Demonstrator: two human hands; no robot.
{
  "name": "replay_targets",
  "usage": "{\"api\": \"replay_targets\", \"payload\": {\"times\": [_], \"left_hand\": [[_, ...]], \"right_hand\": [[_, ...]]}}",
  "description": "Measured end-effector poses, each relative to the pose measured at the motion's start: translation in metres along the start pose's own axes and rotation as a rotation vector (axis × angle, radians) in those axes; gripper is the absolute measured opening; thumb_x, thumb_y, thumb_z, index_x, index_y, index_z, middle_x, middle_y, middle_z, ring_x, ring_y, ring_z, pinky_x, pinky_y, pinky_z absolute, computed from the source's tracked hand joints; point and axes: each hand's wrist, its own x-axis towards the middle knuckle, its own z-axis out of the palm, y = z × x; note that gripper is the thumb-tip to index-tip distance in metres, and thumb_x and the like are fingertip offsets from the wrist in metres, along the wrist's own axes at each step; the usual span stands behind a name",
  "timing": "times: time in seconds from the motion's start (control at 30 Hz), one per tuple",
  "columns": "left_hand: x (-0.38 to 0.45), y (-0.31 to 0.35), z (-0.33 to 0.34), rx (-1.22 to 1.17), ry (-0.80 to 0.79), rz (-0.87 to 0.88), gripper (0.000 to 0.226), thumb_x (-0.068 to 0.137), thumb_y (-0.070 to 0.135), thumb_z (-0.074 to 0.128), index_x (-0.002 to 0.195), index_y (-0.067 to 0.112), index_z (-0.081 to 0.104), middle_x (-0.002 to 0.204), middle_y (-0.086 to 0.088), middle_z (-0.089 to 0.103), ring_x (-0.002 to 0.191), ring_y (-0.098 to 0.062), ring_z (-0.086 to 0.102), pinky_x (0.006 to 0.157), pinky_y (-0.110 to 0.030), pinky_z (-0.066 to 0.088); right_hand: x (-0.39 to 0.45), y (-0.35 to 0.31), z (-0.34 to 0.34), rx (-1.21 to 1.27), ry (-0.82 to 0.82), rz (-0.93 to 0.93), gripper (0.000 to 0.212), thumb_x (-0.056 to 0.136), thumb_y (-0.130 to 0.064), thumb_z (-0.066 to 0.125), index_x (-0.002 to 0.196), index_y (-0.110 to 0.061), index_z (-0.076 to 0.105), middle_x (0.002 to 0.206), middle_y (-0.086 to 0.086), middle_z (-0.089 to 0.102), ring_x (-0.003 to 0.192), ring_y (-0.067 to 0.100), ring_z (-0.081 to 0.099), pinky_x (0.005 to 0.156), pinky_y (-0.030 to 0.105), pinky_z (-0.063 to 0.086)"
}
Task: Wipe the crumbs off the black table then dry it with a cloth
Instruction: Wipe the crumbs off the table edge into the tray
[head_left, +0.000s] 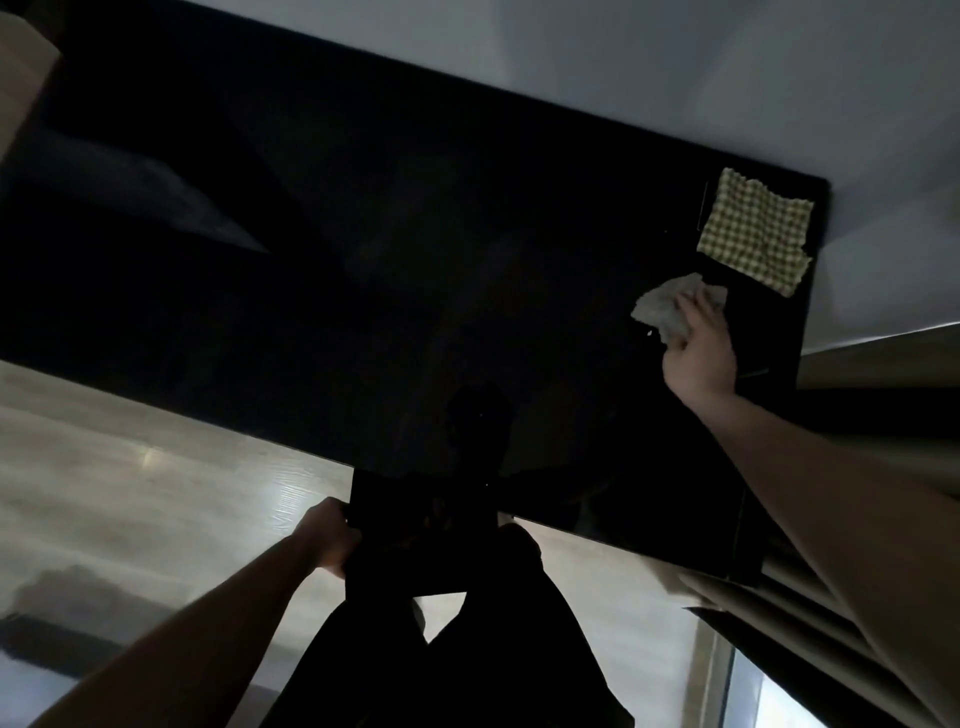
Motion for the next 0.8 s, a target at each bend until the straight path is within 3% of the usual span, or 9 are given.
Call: {"api": "replay_targets", "payload": {"times": [0.13,0.27,0.43,0.53,0.63,0.7,0.8], "left_hand": [[-0.004,0.002,-0.002,-0.017,-0.002,-0.011,0.029,0.076,0.001,0.057,0.097,0.004,0.077,0.080,-0.019,0.078,0.072,-0.038,0.079,0.065,-0.048,0.067],[0.001,-0.003,-0.006,-0.020,-0.026,-0.005,0.030,0.073,0.003,0.060,0.098,0.001,0.076,0.081,-0.020,0.077,0.076,-0.042,0.078,0.066,-0.054,0.066],[-0.005,-0.001,-0.007,0.049,-0.012,0.045,0.041,0.062,0.021,0.057,0.094,0.005,0.078,0.088,-0.019,0.079,0.080,-0.036,0.078,0.076,-0.049,0.066],[-0.006,-0.001,-0.008,0.088,0.002,0.072,0.034,0.071,0.015,0.058,0.096,0.004,0.078,0.091,-0.019,0.079,0.083,-0.034,0.078,0.078,-0.048,0.065],[-0.006,0.000,-0.010,0.087,-0.003,0.066,0.031,0.075,0.007,0.058,0.097,0.000,0.077,0.091,-0.022,0.079,0.082,-0.037,0.078,0.077,-0.050,0.065],[-0.006,0.001,-0.010,0.084,-0.007,0.067,0.030,0.074,0.009,0.059,0.097,0.000,0.076,0.092,-0.021,0.078,0.083,-0.036,0.078,0.078,-0.050,0.065],[-0.006,0.003,-0.011,0.065,-0.009,0.064,0.027,0.076,0.010,0.061,0.097,0.001,0.077,0.091,-0.020,0.079,0.082,-0.035,0.078,0.078,-0.050,0.065]], "right_hand": [[-0.046,-0.022,0.037,-0.092,0.078,-0.061,0.070,0.087,-0.005,0.054,0.155,-0.016,0.045,0.165,0.010,0.038,0.152,0.039,0.034,0.127,0.054,0.023],[-0.121,-0.071,0.071,0.058,0.057,-0.198,0.070,0.083,-0.009,0.052,0.152,-0.023,0.053,0.163,0.003,0.043,0.154,0.035,0.033,0.126,0.054,0.024],[-0.231,-0.121,0.108,0.249,-0.178,-0.290,0.069,0.080,-0.002,0.054,0.144,-0.027,0.062,0.161,-0.008,0.046,0.156,0.018,0.031,0.126,0.049,0.026],[-0.282,-0.141,0.121,0.379,-0.374,-0.343,0.065,0.085,-0.005,0.049,0.145,-0.027,0.060,0.158,-0.021,0.044,0.151,0.005,0.037,0.122,0.044,0.034],[-0.303,-0.159,0.113,0.473,-0.487,-0.267,0.062,0.089,-0.023,0.041,0.147,-0.037,0.056,0.149,-0.041,0.041,0.142,-0.012,0.040,0.116,0.031,0.042],[-0.292,-0.166,0.100,0.548,-0.488,-0.200,0.066,0.085,-0.021,0.043,0.146,-0.042,0.055,0.150,-0.033,0.049,0.141,-0.009,0.044,0.118,0.031,0.042],[-0.246,-0.164,0.079,0.648,-0.372,-0.106,0.068,0.086,-0.001,0.054,0.142,-0.039,0.059,0.147,-0.022,0.059,0.136,-0.003,0.053,0.117,0.033,0.044]]}}
